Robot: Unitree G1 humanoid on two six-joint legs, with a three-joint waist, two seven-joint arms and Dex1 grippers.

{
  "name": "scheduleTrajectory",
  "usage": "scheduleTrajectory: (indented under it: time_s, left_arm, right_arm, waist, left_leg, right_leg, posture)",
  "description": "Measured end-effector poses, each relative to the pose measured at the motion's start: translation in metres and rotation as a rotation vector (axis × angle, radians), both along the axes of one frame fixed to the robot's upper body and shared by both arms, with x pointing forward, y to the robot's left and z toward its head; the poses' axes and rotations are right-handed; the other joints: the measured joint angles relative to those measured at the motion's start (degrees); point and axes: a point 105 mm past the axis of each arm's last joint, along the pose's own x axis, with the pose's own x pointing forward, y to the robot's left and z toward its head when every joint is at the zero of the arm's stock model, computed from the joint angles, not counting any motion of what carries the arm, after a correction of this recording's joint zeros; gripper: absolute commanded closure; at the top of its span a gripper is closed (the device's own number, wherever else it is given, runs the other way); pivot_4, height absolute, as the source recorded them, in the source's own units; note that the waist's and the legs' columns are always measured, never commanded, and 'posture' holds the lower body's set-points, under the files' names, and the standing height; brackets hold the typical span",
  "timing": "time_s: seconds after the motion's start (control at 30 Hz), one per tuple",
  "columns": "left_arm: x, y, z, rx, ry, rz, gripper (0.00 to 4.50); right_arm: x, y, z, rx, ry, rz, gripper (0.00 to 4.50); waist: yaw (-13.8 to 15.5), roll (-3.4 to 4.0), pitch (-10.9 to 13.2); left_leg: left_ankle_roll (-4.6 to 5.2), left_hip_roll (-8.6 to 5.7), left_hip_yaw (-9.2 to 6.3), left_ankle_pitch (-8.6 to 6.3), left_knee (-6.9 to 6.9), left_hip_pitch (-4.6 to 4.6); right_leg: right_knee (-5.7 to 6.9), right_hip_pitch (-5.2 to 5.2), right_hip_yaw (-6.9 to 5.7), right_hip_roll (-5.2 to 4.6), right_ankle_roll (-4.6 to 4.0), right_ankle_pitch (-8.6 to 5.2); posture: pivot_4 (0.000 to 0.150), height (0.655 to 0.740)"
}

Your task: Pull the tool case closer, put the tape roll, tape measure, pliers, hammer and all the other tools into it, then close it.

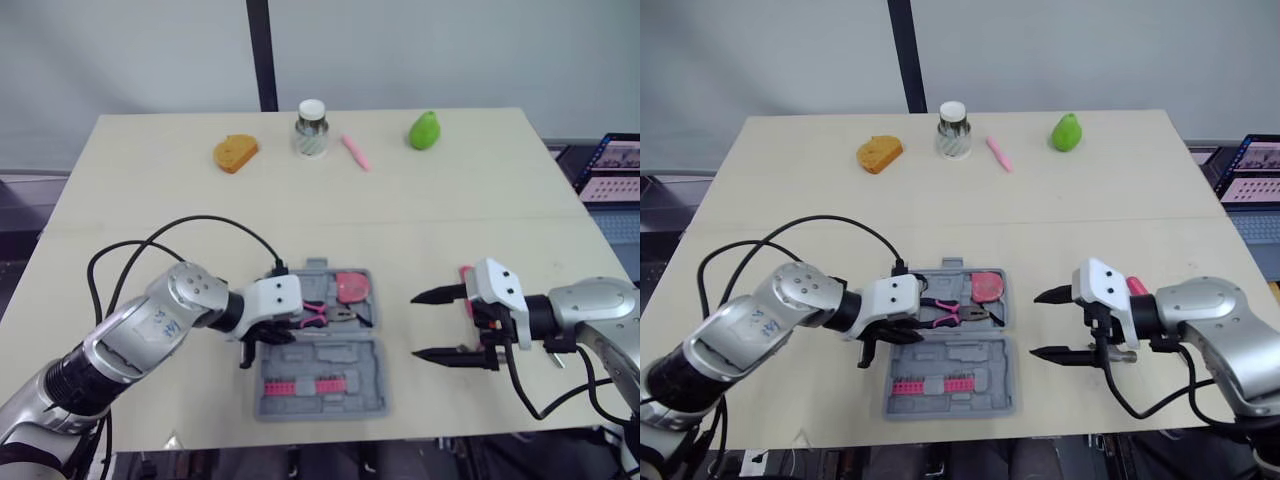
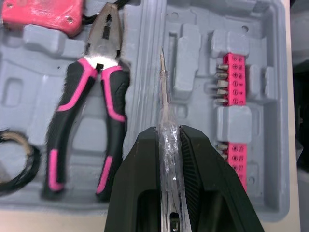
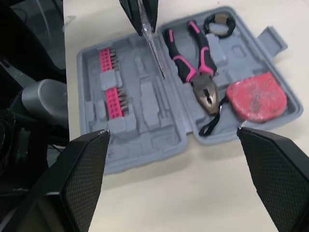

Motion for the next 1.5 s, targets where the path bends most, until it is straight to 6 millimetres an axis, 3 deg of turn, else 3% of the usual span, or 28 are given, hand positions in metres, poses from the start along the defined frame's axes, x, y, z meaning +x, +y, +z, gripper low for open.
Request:
scheduleTrajectory:
  time_s: [0.6, 1.5]
  left_arm:
    - [0.003, -0.026, -0.013, -0.005, 0.025, -0.007, 4.39]
    - [0.005, -0.034, -0.022, 0.017, 0.024, -0.025, 4.39]
  right_arm:
    - [-0.001, -0.001, -0.001, -0.001, 0.0, -0.015, 0.0]
    - [-0.001, -0.005, 0.002, 0.006, -0.01, -0.034, 0.0]
  waist:
    - [0.07, -0.06, 0.03]
    - [0.11, -0.06, 0.03]
  left_leg:
    - [0.01, 0.01, -0.07, 0.08, 0.15, 0.0]
    - [0.02, 0.0, -0.09, 0.08, 0.27, -0.01]
  right_leg:
    - [0.16, 0.04, -0.01, -0.02, 0.0, 0.0]
    - [0.25, 0.05, -0.01, -0.02, 0.0, 0.0]
  posture:
    - [0.15, 0.74]
    - [0.15, 0.74]
